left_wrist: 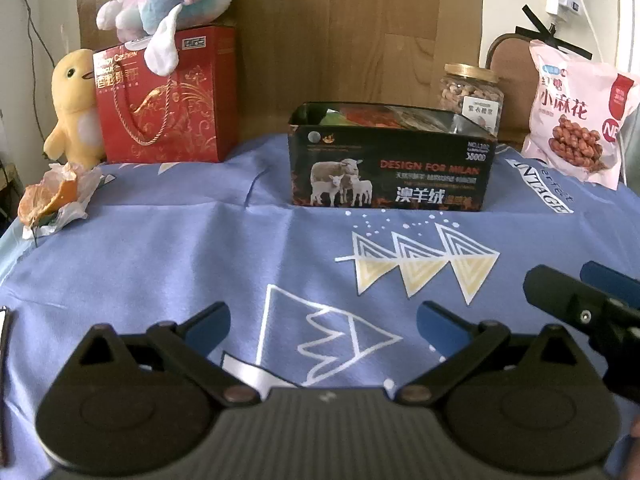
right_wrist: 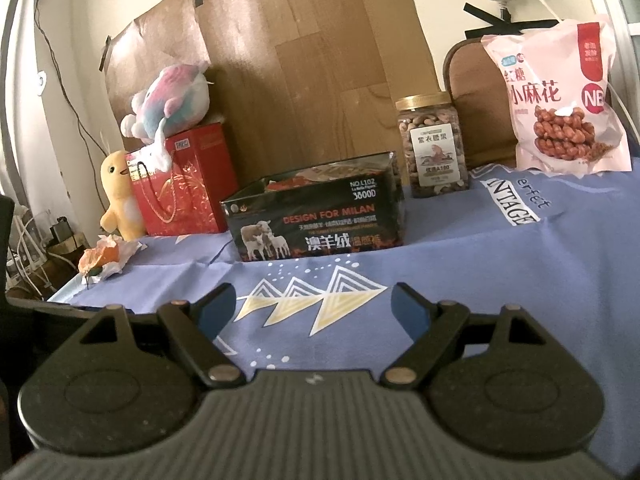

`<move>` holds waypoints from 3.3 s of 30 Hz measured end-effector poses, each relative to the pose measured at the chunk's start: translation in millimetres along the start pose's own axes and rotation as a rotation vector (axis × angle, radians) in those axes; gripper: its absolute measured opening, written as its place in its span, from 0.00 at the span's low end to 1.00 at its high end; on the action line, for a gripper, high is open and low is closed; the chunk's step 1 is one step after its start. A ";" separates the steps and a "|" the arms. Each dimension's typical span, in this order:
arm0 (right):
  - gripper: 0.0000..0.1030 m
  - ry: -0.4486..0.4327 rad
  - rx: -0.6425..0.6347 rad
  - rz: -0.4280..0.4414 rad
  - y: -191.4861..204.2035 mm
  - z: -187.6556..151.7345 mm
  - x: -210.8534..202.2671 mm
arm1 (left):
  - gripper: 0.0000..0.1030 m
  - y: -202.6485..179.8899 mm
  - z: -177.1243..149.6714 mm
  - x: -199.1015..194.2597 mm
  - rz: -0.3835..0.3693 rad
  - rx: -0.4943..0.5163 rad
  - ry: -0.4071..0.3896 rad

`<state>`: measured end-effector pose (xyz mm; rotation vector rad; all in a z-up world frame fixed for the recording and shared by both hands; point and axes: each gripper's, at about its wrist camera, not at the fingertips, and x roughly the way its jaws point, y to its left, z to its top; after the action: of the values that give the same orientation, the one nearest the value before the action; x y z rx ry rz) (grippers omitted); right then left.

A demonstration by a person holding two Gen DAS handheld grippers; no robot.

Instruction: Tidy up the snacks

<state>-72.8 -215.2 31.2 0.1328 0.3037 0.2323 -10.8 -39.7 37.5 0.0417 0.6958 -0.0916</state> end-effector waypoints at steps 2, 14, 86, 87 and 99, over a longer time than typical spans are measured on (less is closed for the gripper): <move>0.84 -0.001 0.001 0.000 0.1 0.0 -0.5 | 1.00 -0.2 0.3 -0.8 -0.002 0.002 -0.001; 0.84 -0.009 0.002 0.009 2.4 1.1 -5.7 | 1.00 2.6 2.7 -8.9 0.007 -0.007 -0.025; 0.84 0.004 0.016 0.039 0.5 0.8 -11.8 | 1.00 9.9 17.9 -42.4 0.134 -0.044 -0.164; 0.84 0.003 0.016 0.038 0.6 0.8 -11.9 | 1.00 10.6 16.6 -41.7 0.133 -0.050 -0.153; 0.85 0.005 0.021 0.035 -0.5 -0.1 -11.4 | 1.00 9.9 9.6 -25.3 0.128 -0.027 -0.026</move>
<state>-83.3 -218.5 34.2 0.1585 0.3088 0.2644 -23.0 -28.8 61.2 0.0591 0.6667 0.0397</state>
